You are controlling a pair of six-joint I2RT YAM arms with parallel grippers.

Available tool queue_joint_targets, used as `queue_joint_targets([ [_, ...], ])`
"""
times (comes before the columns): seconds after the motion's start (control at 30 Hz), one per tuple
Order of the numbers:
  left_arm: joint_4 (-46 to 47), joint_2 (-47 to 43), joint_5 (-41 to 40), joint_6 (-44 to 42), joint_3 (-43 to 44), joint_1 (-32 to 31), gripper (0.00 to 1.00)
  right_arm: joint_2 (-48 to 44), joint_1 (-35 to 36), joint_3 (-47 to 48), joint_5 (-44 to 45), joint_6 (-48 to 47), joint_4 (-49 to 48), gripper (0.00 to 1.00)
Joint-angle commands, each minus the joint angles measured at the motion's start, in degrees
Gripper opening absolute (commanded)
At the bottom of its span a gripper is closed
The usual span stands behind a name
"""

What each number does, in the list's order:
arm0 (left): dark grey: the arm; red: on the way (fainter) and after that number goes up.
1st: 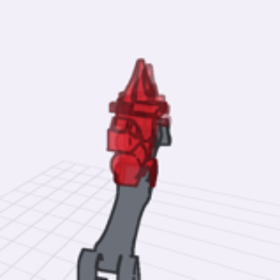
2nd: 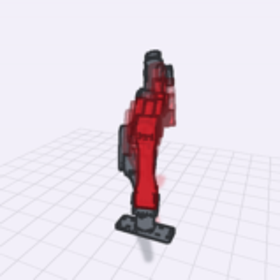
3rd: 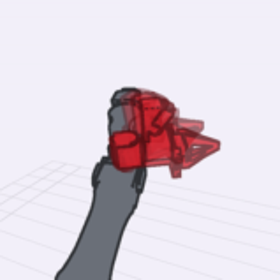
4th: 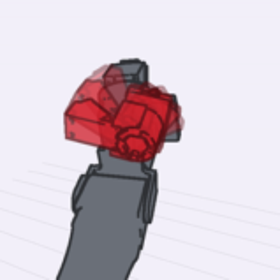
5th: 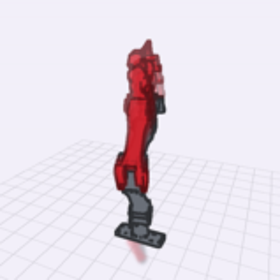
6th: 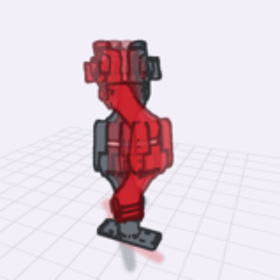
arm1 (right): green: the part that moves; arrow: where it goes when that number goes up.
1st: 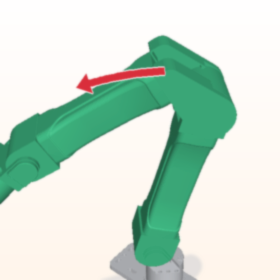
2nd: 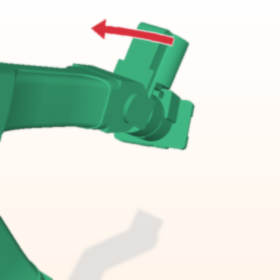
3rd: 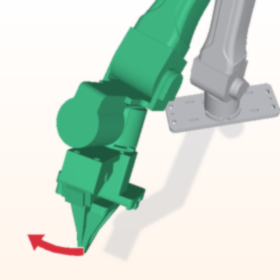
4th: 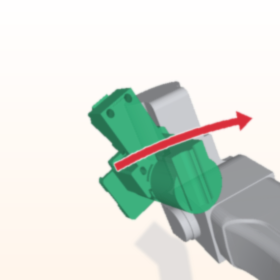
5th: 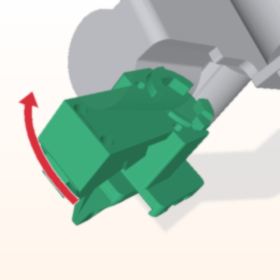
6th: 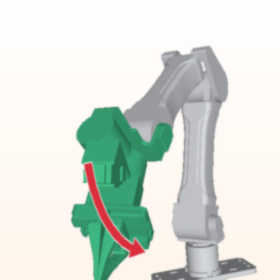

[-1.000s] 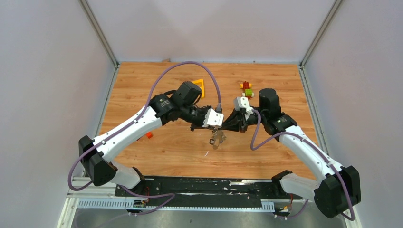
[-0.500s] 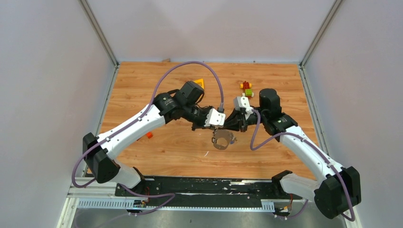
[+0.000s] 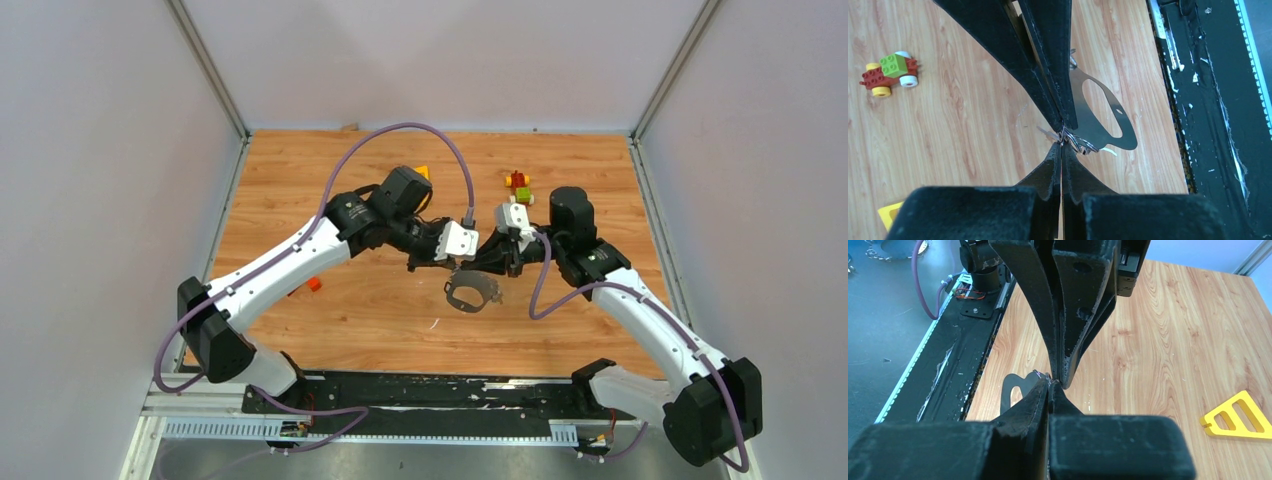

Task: Put the keys on the keyring
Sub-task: Place the key at the center of the board.

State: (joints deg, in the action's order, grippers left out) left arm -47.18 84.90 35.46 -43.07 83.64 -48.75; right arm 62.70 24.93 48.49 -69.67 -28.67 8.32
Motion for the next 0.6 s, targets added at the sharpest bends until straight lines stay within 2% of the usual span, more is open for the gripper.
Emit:
queue_joint_targets([
  [0.0,4.2,1.6,0.0,2.9,2.7,0.1,0.00,-1.8,0.5,0.8,-1.8,-1.4,-2.5,0.00],
  [0.23,4.8,3.2,2.8,3.2,3.1,0.1,0.00,-1.8,0.7,0.6,-0.8,-1.6,-2.4,0.00],
  [0.57,5.9,0.5,5.0,1.1,0.7,0.1,0.01,-1.6,0.6,0.6,0.2,-2.6,-1.6,0.00],
])
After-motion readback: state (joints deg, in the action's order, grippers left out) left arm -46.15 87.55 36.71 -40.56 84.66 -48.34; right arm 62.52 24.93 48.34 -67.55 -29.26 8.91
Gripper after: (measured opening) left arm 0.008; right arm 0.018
